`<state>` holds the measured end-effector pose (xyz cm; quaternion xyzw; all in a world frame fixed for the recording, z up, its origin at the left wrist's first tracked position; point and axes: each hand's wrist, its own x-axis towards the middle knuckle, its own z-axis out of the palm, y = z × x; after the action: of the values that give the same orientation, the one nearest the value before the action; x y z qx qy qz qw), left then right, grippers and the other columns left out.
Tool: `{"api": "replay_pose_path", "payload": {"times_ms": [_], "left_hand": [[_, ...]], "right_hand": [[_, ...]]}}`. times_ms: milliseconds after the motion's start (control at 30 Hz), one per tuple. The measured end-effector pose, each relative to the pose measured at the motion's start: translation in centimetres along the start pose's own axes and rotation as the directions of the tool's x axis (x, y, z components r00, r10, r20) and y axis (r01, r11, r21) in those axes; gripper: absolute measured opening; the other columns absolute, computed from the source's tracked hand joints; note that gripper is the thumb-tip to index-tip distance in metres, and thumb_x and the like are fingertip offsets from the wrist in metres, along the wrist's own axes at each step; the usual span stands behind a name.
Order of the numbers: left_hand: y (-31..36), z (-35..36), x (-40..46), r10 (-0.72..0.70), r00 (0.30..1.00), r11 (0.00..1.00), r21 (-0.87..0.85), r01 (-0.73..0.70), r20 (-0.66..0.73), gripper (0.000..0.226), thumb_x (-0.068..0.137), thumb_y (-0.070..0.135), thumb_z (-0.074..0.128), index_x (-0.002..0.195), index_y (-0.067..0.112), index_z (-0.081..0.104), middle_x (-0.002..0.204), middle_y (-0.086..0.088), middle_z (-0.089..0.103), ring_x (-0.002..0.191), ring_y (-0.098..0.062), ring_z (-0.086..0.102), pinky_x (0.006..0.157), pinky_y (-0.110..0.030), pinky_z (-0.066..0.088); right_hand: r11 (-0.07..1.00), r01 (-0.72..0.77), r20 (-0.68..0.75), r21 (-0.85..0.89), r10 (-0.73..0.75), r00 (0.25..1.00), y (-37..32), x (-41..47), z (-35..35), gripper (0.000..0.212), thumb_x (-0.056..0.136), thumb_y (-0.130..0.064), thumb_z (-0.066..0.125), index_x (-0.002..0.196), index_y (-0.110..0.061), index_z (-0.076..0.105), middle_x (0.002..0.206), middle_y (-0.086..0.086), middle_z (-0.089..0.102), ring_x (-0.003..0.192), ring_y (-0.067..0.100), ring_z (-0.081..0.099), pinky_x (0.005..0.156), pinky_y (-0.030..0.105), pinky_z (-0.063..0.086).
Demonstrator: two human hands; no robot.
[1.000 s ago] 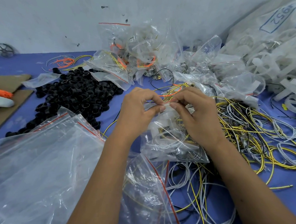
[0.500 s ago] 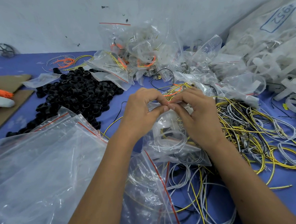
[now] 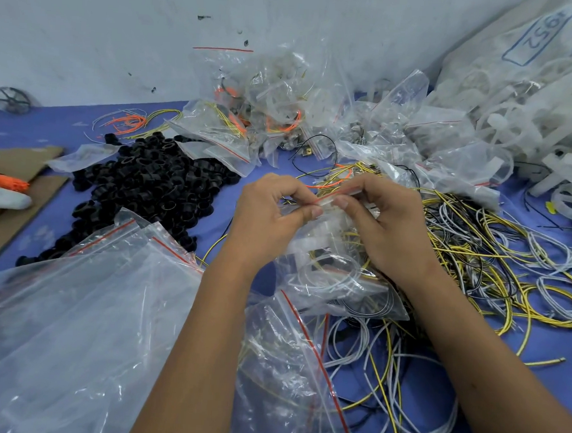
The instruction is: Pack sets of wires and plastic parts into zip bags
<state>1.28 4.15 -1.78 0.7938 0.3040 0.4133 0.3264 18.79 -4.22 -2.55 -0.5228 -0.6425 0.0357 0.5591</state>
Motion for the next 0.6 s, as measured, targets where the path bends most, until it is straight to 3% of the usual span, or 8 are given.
{"api": "replay_pose_path", "payload": {"times_ms": [300,467,600], "left_hand": [[-0.31,-0.15,-0.02,0.012,0.999,0.999,0.052,-0.009,-0.048,0.015,0.080,0.011,0.086,0.077,0.021,0.074,0.081,0.010,0.069,0.090,-0.011,0.061,0.083,-0.011,0.039],[-0.26,0.25,-0.06,0.022,0.999,0.999,0.044,-0.021,-0.028,0.016,0.078,0.014,0.087,0.079,0.026,0.076,0.082,0.010,0.072,0.093,-0.014,0.063,0.083,-0.013,0.041],[-0.61,0.12,-0.06,-0.034,0.999,0.999,0.027,0.035,-0.026,0.021,0.078,0.012,0.087,0.080,0.029,0.075,0.084,0.013,0.074,0.093,-0.011,0.067,0.086,-0.021,0.048]], "right_hand": [[0.998,-0.006,-0.033,-0.068,0.004,0.999,0.09,0.11,-0.29,0.017,0.094,-0.006,0.072,0.095,-0.023,0.069,0.083,-0.019,0.067,0.075,-0.004,0.061,0.073,0.011,0.044],[0.984,0.060,-0.004,-0.169,-0.061,0.998,-0.01,0.12,-0.31,0.006,0.090,-0.011,0.079,0.093,-0.009,0.074,0.089,-0.003,0.072,0.088,0.012,0.068,0.083,0.028,0.052],[0.970,0.100,0.000,-0.220,-0.102,0.995,-0.16,0.28,-0.15,0.004,0.088,-0.010,0.080,0.087,-0.007,0.077,0.083,-0.002,0.072,0.083,0.017,0.065,0.081,0.036,0.053]]}}
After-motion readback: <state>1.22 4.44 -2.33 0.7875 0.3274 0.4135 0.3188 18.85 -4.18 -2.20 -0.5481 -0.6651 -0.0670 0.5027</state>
